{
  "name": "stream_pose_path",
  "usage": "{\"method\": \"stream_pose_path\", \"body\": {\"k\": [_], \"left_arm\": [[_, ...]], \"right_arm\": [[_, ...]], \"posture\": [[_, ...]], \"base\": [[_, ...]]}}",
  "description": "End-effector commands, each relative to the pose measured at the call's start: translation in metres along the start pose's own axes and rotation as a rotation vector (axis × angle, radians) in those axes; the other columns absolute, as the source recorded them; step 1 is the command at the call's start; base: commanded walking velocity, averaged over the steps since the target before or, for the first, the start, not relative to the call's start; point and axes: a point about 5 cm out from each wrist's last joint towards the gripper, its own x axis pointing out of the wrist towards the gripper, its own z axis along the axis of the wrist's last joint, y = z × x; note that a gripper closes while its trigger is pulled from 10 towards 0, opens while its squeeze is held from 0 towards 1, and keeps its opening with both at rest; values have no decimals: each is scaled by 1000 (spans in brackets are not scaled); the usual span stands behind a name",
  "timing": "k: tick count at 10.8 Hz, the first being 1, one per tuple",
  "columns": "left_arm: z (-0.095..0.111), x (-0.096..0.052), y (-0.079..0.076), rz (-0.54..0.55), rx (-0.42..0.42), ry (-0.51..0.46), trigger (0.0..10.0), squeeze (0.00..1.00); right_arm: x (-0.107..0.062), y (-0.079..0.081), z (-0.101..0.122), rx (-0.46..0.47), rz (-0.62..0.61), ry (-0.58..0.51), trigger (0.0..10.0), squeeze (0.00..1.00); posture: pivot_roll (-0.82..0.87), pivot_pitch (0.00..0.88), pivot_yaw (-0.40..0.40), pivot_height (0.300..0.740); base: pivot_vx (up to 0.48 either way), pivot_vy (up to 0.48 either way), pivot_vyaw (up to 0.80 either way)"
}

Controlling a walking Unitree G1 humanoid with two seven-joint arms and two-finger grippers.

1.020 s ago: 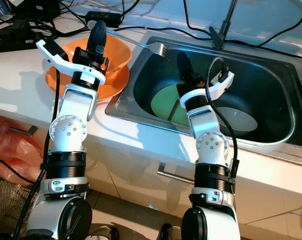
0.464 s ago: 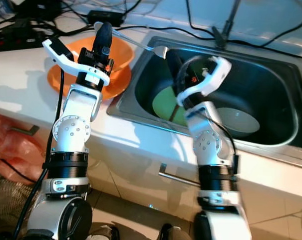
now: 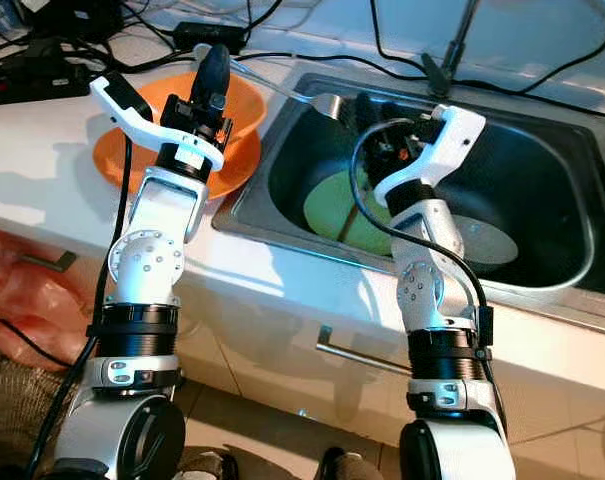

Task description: Kitchen organization

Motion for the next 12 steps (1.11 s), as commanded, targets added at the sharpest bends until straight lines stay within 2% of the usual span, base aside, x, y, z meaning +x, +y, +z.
{"method": "stream_pose_path", "body": {"k": [1, 2, 3, 5, 6, 7, 9, 12], "left_arm": [[-16, 2, -12, -16, -65, -2, 10000, 0], [-15, 1, -10, -5, -51, 1, 10000, 0], [-17, 1, -8, 2, -31, 20, 10000, 0], [-24, 1, -8, 11, -24, 60, 10000, 0], [-26, 1, -8, 12, -24, 69, 10000, 0], [-30, 1, -9, 10, -18, 89, 10000, 0], [-32, 1, -9, 9, 1, 108, 10000, 0], [-36, 2, -11, -3, 29, 131, 10000, 0]], "right_arm": [[-2, -5, -1, -56, -14, 3, 10000, 0], [-3, -8, 2, -99, -26, -6, 10000, 0], [-2, -8, 5, -183, -7, -16, 10000, 0], [-2, 2, 6, -335, 91, -15, 10000, 0], [-3, 4, 6, -370, 118, -13, 10000, 0], [-5, 14, 5, -491, 234, 3, 10000, 0], [-8, 28, -1, -562, 362, 20, 10000, 0], [-12, 40, -10, -585, 438, 28, 10000, 0]], "posture": [[22, 96, -33, 740], [23, 101, -34, 740], [24, 105, -34, 740], [22, 107, -32, 740], [21, 108, -32, 740], [16, 110, -29, 740], [18, 113, -28, 740], [19, 119, -28, 740]], "base": [[0, 0, 0], [0, 0, 0], [0, 0, 0], [0, 0, 0], [0, 0, 0], [0, 0, 0], [0, 0, 0], [0, 0, 0]]}}
